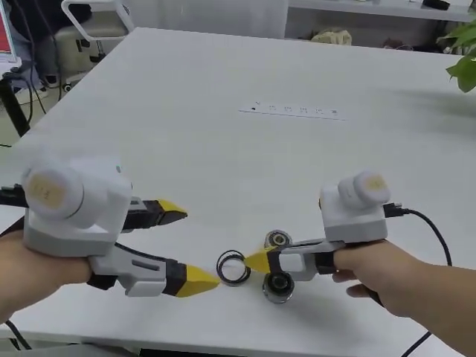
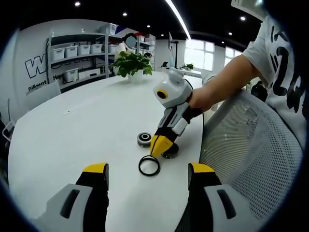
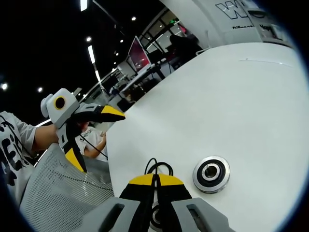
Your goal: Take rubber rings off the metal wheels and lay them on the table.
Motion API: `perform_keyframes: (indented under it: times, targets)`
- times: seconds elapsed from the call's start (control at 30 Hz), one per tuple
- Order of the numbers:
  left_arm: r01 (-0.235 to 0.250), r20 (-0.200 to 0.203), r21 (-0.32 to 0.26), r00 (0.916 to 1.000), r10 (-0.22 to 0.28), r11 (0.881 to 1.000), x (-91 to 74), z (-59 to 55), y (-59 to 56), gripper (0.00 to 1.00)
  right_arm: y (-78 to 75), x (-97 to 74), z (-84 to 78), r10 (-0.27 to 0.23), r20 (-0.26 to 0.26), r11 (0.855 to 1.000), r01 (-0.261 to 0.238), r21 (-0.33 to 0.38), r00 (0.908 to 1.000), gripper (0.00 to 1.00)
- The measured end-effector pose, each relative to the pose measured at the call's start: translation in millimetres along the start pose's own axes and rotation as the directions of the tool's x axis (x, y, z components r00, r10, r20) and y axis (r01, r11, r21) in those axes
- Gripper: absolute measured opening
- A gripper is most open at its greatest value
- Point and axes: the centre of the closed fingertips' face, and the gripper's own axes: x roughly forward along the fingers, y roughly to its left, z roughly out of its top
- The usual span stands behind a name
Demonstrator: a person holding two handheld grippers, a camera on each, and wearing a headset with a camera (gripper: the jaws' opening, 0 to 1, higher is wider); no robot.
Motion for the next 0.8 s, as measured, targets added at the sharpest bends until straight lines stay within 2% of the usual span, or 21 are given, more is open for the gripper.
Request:
perform_keyframes:
  times: [0.57, 0.8]
  targets:
    - [0.004, -0.017, 0.001, 0.9999, -0.004, 1.000, 1.5, -1.9, 0.3, 0.63, -10.2, -2.0, -2.3, -0.051, -0.007, 0.999, 0.051, -0.004, 0.9987, 0.00]
    - [0.010, -0.020, 0.002, 0.9998, -0.010, 1.000, 2.1, -0.8, -2.8, 0.63, -8.1, -3.0, -0.9, -0.044, 0.001, 0.999, 0.044, 0.003, 0.9990, 0.04]
